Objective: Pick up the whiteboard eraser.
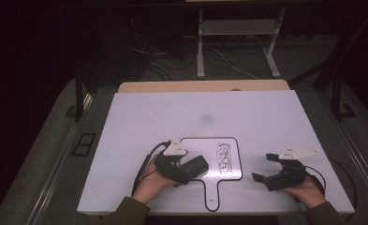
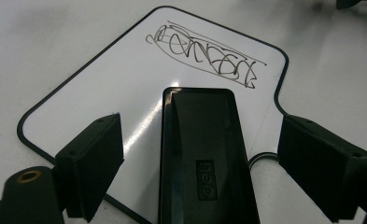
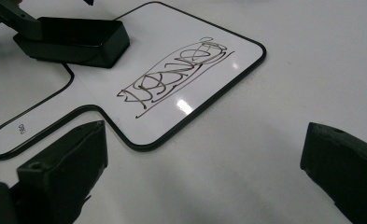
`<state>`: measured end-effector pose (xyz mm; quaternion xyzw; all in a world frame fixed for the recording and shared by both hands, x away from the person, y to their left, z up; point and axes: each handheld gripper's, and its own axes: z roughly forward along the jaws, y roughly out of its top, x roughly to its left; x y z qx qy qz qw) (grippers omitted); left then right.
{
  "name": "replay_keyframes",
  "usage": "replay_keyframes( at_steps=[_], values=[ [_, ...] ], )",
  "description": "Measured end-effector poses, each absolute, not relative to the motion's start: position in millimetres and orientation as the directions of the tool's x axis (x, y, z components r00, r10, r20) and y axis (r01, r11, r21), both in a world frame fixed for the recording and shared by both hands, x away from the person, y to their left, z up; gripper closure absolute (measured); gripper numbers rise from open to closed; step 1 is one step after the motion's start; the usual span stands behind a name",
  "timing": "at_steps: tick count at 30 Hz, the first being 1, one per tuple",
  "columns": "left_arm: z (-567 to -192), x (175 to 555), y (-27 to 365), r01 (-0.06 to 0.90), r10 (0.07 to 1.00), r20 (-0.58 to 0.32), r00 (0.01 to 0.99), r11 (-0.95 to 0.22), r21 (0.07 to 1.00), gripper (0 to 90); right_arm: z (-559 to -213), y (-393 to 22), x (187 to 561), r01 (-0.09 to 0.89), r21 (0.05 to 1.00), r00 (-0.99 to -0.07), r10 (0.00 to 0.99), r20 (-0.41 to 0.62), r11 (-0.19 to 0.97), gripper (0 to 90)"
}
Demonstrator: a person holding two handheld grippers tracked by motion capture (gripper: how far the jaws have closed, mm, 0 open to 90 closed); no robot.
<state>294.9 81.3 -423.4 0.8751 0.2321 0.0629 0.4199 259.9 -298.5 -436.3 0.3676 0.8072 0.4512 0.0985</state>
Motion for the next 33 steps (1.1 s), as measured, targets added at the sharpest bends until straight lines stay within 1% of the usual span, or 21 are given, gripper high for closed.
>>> replay_keyframes(
  at_steps=[2,14,16,33],
  values=[
    [-423.8,295.1,81.0,0.357,0.457,-0.087,0.885,-0.548,0.756,16.8,-436.5,-298.0,259.6,0.507,0.798,-0.71,0.683,0.173,0.324,0.0],
    [-428.5,294.2,76.5,0.357,0.438,-0.074,0.896,-0.612,0.706,23.2,-436.9,-298.0,259.7,0.508,0.796,-0.71,0.684,0.169,0.33,0.0],
    [-429.0,294.0,76.2,0.358,0.438,-0.073,0.896,-0.616,0.701,25.3,-437.0,-297.9,259.7,0.508,0.795,-0.71,0.683,0.169,0.331,0.0],
    [-434.3,294.2,72.6,0.371,0.445,-0.055,0.894,-0.665,0.649,29.8,-437.0,-298.1,259.7,0.511,0.793,-0.709,0.684,0.171,0.331,0.0]
  ],
)
